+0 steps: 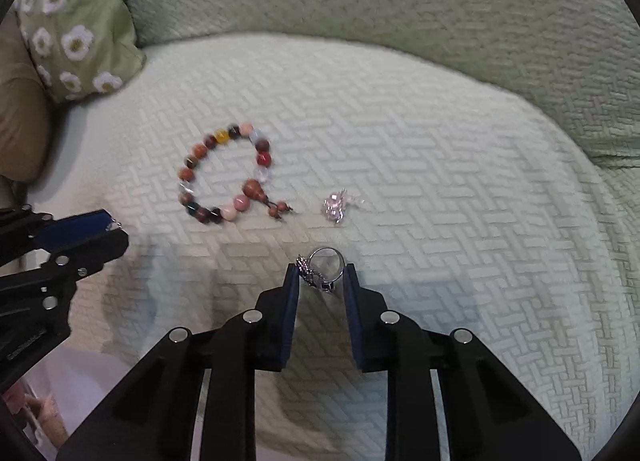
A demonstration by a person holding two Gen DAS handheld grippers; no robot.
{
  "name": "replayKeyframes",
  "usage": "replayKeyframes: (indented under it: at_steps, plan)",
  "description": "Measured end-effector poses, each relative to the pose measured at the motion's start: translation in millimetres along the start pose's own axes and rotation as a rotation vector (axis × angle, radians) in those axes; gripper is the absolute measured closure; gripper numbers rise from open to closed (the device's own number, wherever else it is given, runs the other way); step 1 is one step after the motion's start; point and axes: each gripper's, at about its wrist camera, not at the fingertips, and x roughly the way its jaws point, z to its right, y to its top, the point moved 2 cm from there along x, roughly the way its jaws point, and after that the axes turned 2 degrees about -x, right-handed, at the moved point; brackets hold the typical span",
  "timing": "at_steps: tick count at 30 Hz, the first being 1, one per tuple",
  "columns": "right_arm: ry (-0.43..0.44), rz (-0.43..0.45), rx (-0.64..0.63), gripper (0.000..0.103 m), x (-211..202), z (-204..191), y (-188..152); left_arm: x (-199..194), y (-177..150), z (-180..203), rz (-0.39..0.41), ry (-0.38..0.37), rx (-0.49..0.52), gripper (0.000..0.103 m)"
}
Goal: Organize jewelry
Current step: 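Carry both rings over the white tray and open both tools to drop them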
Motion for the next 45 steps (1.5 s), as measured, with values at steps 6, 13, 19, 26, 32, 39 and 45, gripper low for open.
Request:
replayKeyframes:
  at_steps: [6,13,19,26,32,39,45]
  plan:
    - [0.033,0.163,-0.058,0.080,-95.2,-11.1,-33.6,-68.4,-25.0,17.8,0.119,-0.048,0.060,0.083]
    - [0.076,0.183,-0.082,0.080,-131.2,-32.1,-94.2,-98.2,-84.4,46.4,0.138,-0.063,0.149,0.083]
    - [0.072,0.087,-0.089,0.080,-95.3,-45.0,-150.8,-62.1,-132.7,55.7,0.042,-0.053,0.156,0.083]
    - [0.052,-0.005,-0.073,0.080,-41.8,-51.6,-176.8,-22.5,-157.8,47.8,-0.034,-0.003,0.093,0.083]
    - [0.041,-0.003,-0.062,0.080,-34.4,-50.9,-172.1,0.7,-158.1,38.9,-0.057,0.047,0.069,0.083]
    - [0.012,-0.027,-0.076,0.080,-21.8,-52.8,-169.5,10.7,-157.7,36.6,-0.075,0.053,0.066,0.083]
    - [0.023,-0.033,-0.071,0.065,-22.6,-55.8,-169.1,16.5,-156.0,36.5,-0.084,0.042,0.056,0.082]
